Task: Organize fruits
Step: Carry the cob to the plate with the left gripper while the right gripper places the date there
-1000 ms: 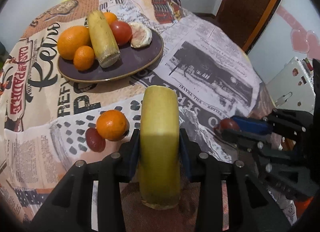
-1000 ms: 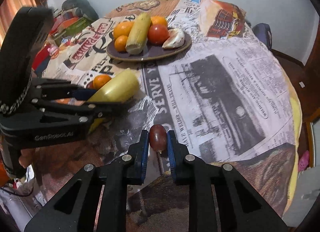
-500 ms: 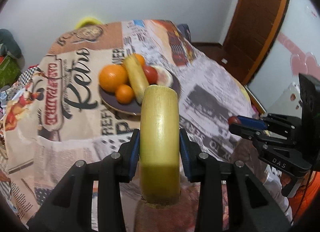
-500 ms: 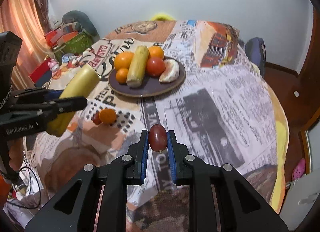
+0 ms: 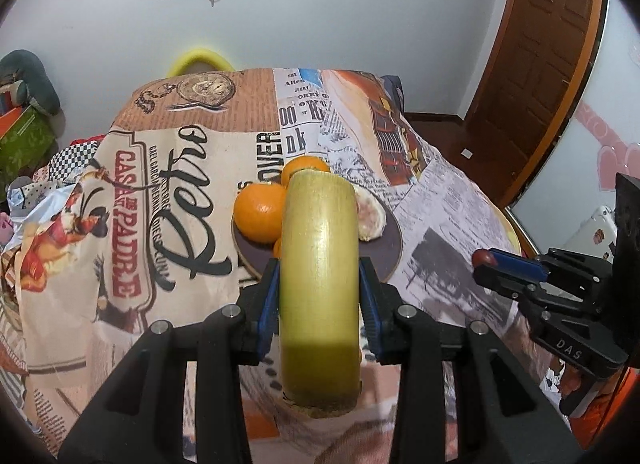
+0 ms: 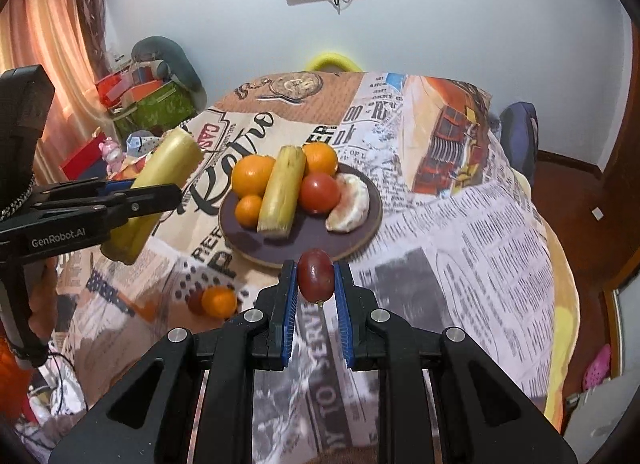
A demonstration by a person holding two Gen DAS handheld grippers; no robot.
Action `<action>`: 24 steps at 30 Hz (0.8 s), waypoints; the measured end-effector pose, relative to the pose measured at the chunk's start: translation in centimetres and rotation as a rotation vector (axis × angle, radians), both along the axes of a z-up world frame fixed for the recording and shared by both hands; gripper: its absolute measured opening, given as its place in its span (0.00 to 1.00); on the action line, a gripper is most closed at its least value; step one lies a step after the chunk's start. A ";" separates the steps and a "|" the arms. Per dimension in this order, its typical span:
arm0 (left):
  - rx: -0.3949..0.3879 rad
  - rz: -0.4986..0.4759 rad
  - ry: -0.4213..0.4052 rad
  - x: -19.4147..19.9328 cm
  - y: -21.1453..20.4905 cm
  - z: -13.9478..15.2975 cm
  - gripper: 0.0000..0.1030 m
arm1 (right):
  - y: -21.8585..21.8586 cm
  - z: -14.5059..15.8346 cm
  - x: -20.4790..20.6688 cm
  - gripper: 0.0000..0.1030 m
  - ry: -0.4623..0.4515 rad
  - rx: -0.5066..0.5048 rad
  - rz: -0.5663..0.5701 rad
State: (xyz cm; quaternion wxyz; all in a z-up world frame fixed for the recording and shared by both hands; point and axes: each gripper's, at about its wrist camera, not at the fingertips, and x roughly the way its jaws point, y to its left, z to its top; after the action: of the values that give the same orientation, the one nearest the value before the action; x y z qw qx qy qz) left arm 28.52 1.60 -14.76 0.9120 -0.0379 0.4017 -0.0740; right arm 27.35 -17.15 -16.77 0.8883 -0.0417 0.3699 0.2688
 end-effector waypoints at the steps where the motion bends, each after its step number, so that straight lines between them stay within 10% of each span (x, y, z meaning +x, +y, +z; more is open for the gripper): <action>1: 0.000 -0.002 -0.001 0.4 -0.1 -0.1 0.36 | 0.1 -0.1 0.3 0.16 0.001 0.001 0.002; 24: -0.004 0.016 0.030 9.1 -1.1 -5.1 0.36 | 4.3 -4.0 8.1 0.16 0.070 -0.035 0.059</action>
State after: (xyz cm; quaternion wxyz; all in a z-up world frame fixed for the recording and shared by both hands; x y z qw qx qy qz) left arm 37.61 0.53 -19.81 0.9064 -0.0441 0.4148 -0.0669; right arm 35.48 -12.81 -20.72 0.8657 -0.0589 0.4040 0.2896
